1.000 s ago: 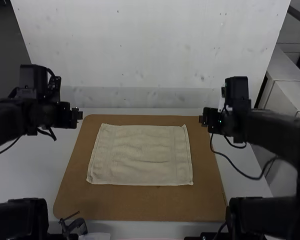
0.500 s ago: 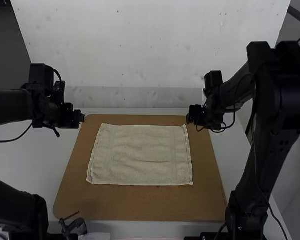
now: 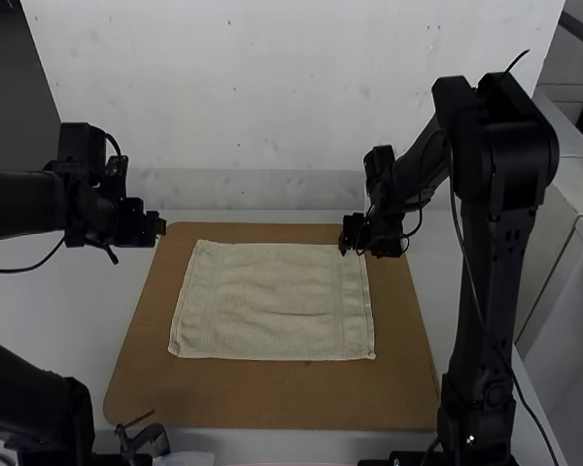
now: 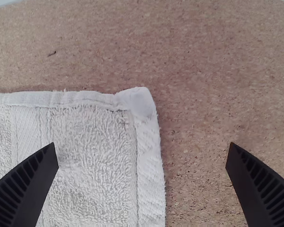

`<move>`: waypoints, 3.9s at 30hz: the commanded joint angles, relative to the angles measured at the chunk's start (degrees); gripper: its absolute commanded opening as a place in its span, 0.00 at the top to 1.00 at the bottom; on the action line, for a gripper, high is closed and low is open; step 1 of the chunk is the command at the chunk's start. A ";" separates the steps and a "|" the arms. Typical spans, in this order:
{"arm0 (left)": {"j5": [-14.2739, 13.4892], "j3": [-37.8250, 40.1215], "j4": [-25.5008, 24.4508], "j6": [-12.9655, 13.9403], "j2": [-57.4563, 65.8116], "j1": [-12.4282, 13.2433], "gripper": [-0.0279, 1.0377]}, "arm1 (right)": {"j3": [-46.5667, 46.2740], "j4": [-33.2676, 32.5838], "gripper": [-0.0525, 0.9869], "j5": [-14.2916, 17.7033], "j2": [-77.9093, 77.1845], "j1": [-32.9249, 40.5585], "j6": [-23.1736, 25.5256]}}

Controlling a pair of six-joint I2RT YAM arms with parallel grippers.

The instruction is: Fold the towel.

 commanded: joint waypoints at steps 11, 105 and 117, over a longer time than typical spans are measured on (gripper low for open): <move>-0.08 2.87 2.91 -0.64 10.14 -0.85 0.07 | 7.21 -7.35 0.94 8.67 9.39 2.61 3.73; -4.82 37.14 -12.82 -9.61 32.20 -14.56 0.97 | 5.10 5.04 0.94 11.04 -8.10 0.94 2.94; -6.58 23.87 -13.17 -8.20 23.15 -16.14 0.97 | -2.63 -2.61 0.94 8.67 -15.75 1.20 -0.58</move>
